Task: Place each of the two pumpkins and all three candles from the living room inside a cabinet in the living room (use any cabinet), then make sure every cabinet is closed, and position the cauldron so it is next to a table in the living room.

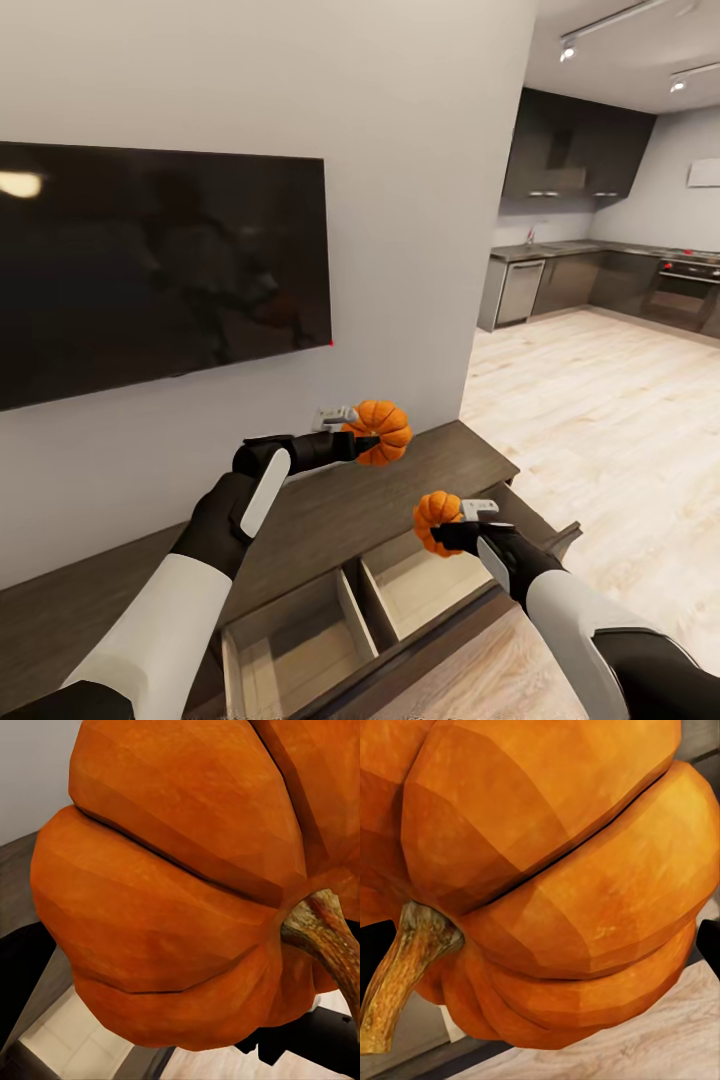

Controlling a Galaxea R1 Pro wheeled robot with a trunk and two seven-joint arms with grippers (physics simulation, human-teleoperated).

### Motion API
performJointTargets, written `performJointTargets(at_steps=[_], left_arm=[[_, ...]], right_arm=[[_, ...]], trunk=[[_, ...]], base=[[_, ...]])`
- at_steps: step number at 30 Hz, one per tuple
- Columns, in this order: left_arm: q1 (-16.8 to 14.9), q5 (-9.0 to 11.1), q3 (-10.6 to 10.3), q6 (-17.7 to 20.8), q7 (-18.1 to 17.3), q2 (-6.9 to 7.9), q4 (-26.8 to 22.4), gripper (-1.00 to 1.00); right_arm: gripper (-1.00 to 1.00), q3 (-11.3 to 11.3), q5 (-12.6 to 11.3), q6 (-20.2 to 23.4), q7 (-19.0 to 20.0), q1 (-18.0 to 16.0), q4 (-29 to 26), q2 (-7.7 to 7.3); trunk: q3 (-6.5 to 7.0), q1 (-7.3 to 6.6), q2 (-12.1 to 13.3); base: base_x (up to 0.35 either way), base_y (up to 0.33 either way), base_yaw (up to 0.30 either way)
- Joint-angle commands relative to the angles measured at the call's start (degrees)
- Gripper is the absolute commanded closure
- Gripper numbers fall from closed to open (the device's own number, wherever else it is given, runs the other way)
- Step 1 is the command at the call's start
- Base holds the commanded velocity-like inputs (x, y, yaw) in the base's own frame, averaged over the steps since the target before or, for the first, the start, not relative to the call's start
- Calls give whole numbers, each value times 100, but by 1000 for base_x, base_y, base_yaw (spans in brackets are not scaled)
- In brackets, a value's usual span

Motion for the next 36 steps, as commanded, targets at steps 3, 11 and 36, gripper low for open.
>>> performJointTargets(at_steps=[3, 11, 36], left_arm=[[-6, 2, 6, 27, -3, 3, -4, 100], [-3, 2, 6, 27, -7, 5, -4, 100], [-3, 2, 6, 27, -7, 4, -4, 100]], right_arm=[[100, -12, -39, 33, -2, -1, -12, -2], [100, -28, -36, 40, -1, -3, -12, -2], [100, -28, -45, 37, -2, -2, -12, -2]], trunk=[[-35, 0, -4], [-111, 0, -4], [-347, 0, -4]], base=[[0, 0, 0], [0, 0, 0], [0, 0, 0]])
